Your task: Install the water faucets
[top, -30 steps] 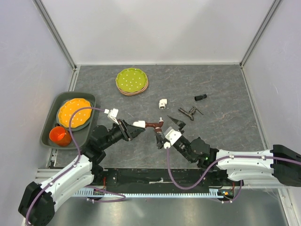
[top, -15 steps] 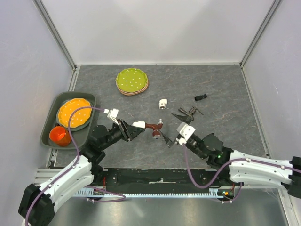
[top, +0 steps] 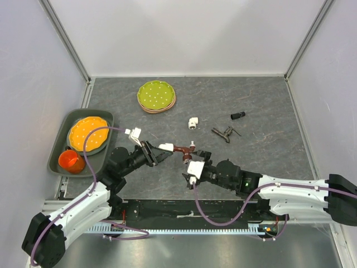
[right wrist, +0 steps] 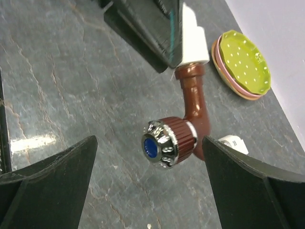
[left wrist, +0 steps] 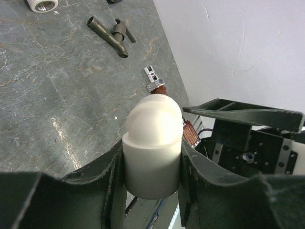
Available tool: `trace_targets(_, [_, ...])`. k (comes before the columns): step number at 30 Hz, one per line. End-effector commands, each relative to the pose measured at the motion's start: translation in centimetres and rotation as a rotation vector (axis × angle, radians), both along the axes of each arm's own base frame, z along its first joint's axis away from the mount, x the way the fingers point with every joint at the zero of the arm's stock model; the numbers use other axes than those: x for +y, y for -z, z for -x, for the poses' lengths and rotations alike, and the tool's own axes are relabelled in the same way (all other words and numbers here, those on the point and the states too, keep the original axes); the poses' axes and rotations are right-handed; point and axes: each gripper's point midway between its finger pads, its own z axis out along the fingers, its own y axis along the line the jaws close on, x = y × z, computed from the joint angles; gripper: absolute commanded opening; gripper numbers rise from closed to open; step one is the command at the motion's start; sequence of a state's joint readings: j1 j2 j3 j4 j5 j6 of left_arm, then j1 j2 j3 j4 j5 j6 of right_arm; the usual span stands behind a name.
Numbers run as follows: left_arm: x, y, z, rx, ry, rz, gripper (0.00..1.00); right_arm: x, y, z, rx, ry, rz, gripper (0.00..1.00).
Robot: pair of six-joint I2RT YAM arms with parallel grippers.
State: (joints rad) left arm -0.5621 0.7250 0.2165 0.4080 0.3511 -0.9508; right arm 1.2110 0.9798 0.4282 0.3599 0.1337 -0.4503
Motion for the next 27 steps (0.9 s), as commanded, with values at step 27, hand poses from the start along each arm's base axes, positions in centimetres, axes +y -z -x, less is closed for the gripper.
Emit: trace_targets(27, [-2.2,-4.4,2.0,-0.181,0.222,0.026,0.02,-3.8,-7.8,-3.0,-0.077,0.27,-0.373,0.98])
